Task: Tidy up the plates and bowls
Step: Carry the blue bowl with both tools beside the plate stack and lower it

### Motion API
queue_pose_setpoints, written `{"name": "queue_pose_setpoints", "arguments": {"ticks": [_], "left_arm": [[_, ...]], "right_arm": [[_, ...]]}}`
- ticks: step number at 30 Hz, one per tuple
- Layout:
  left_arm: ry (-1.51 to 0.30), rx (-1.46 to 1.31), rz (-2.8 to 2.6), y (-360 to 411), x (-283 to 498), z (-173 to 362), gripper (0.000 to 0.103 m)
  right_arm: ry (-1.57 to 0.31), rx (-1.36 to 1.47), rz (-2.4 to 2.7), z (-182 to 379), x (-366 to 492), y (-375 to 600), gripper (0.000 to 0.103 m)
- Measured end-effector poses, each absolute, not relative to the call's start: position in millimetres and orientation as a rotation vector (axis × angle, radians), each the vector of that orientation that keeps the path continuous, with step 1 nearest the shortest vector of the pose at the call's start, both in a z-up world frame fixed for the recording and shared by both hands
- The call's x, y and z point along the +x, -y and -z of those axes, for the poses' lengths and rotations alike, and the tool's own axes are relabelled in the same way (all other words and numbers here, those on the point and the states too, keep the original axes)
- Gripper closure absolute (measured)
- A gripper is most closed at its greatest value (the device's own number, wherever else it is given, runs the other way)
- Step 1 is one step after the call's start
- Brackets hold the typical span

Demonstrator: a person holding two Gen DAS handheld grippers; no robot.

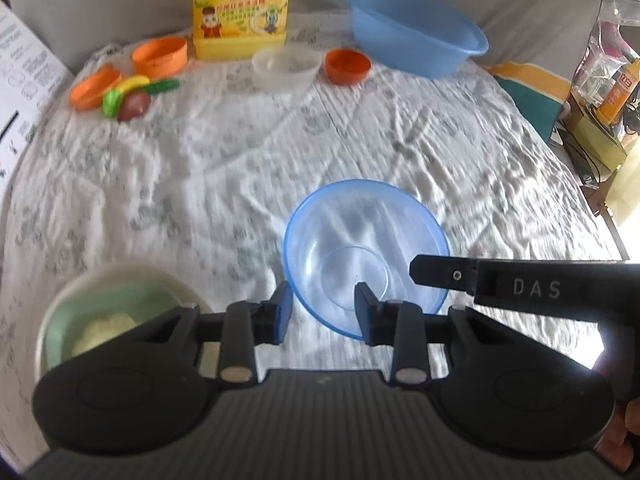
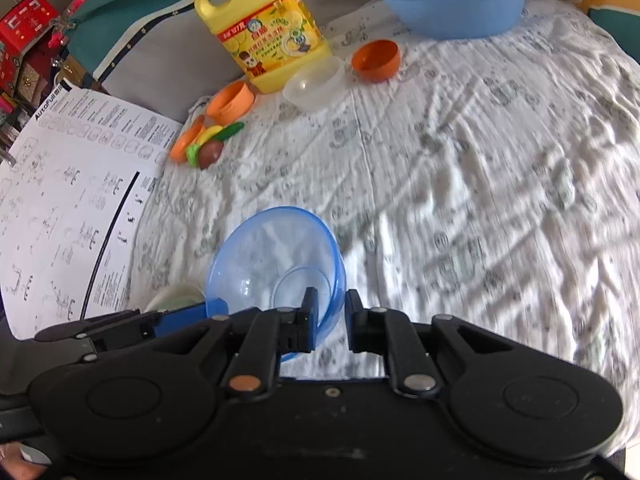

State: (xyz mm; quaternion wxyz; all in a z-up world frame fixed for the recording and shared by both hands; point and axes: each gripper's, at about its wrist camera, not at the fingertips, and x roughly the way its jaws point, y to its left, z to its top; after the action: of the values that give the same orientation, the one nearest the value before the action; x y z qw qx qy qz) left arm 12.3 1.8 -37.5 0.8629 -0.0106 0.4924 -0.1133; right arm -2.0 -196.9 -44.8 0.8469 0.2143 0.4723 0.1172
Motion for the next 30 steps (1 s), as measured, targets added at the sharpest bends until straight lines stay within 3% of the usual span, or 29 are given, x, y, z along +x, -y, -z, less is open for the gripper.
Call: {"name": "queue_pose_setpoints", "arguments": {"ticks": [30], "left_arm": [[-1.106,-0.025,0.254,2.4,-3.9,65.2,0.070]], "right_arm": [[-1.055,0.444,-0.232,58.1,-17.0,197.8,0.089]]}}
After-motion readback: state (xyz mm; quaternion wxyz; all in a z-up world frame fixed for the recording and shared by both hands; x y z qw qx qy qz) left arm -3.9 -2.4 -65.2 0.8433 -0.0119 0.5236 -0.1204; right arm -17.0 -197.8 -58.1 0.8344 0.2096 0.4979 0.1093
